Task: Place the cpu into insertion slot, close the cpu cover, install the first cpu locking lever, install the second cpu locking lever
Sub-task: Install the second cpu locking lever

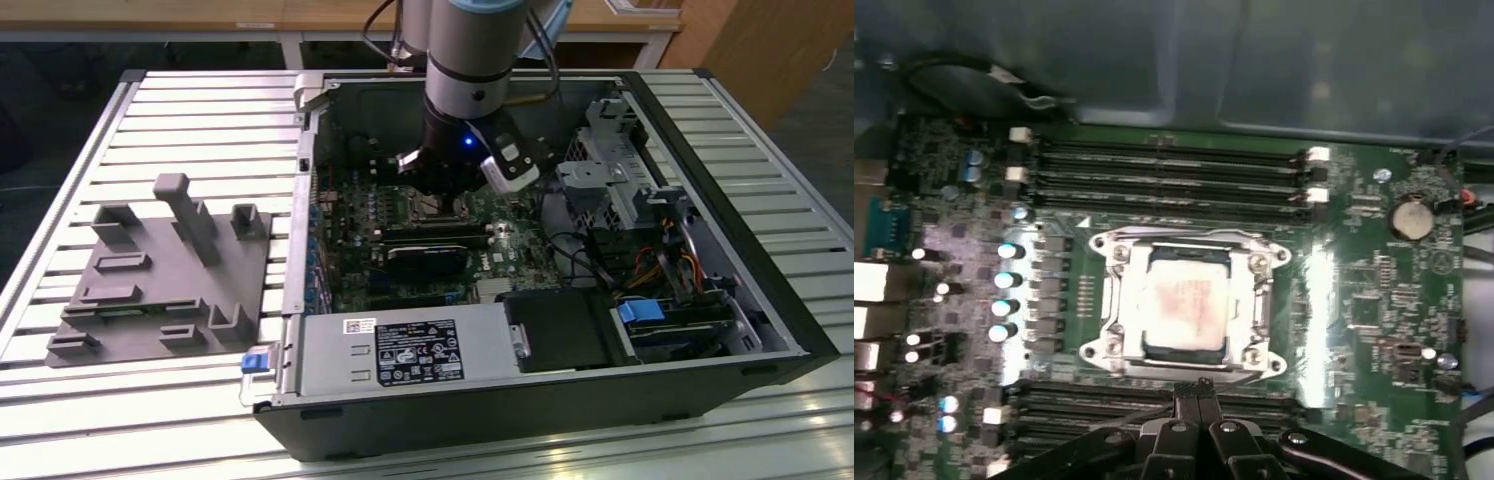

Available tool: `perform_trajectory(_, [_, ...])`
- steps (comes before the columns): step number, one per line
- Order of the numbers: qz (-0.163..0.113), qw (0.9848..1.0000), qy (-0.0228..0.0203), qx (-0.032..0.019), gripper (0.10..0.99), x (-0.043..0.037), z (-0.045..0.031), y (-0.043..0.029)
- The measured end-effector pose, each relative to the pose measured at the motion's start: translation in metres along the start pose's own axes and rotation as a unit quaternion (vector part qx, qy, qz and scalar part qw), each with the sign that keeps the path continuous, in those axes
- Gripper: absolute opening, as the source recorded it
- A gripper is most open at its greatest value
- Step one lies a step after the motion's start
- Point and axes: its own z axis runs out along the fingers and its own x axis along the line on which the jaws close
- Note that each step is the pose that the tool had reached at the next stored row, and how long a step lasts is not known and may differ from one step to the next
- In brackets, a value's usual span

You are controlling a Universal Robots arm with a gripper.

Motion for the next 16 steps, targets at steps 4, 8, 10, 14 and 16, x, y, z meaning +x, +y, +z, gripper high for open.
perform_trajectory(4, [0.0, 1.0, -0.0008, -0.001, 0.106, 0.0111, -0.0002, -0.0019])
perform_trajectory(8, [0.0, 1.0, -0.0009, -0.0033, 0.106, 0.015, 0.0021, -0.0022])
perform_trajectory(10, [0.0, 1.0, -0.001, -0.0051, 0.106, 0.015, 0.0027, -0.0026])
perform_trajectory(14, [0.0, 1.0, -0.0012, -0.0091, 0.106, 0.016, 0.0037, -0.0036])
perform_trajectory(16, [0.0, 0.9999, -0.0013, -0.0106, 0.106, 0.0171, 0.0042, -0.0037])
